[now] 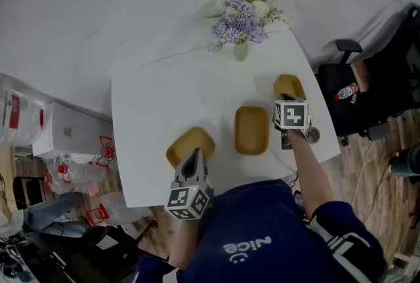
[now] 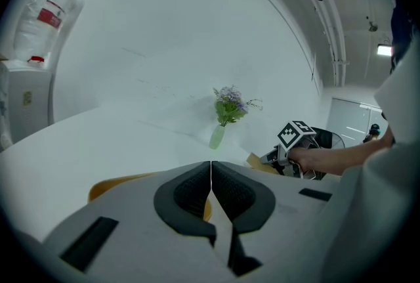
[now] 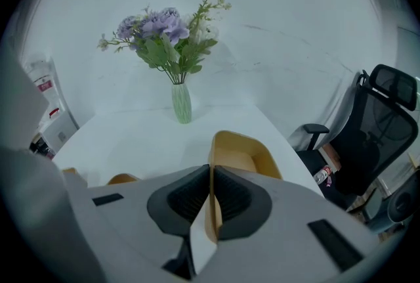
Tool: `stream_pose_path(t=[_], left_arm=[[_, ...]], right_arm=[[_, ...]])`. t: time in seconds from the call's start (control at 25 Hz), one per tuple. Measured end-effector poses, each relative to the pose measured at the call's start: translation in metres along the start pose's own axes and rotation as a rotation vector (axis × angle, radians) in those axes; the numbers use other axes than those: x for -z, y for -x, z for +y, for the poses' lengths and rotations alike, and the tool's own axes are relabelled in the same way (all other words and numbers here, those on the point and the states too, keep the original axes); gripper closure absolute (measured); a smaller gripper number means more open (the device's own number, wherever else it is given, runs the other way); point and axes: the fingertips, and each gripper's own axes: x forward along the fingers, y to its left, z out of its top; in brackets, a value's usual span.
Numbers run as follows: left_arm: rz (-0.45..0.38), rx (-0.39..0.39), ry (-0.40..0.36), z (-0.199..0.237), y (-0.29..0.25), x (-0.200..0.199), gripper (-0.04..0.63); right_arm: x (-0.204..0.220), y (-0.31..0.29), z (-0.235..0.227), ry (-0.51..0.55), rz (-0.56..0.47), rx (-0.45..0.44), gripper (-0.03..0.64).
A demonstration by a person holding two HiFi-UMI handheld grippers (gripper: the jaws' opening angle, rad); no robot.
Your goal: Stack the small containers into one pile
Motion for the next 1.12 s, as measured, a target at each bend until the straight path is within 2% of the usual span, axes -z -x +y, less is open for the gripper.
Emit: stream_pose_path(t=[0.32, 0.68, 1.12], left_arm=[[0.012, 0.048, -0.004, -0.002, 0.003, 0.003, 0.575], [0.022, 0.102, -0.007, 0.005, 0.019, 0.005, 0.575], [0.038, 0.161, -0.025, 0.018, 0.050, 0.010, 0.575]], right_arm=[[-0.019, 0.040, 0.025, -0.015, -0.107, -0.018, 0.560], [-0.020, 0.087, 0.052, -0.036, -0.191, -0.010, 0.560], [0.008, 0.131, 0.088, -0.075, -0.221, 0.032, 0.560]])
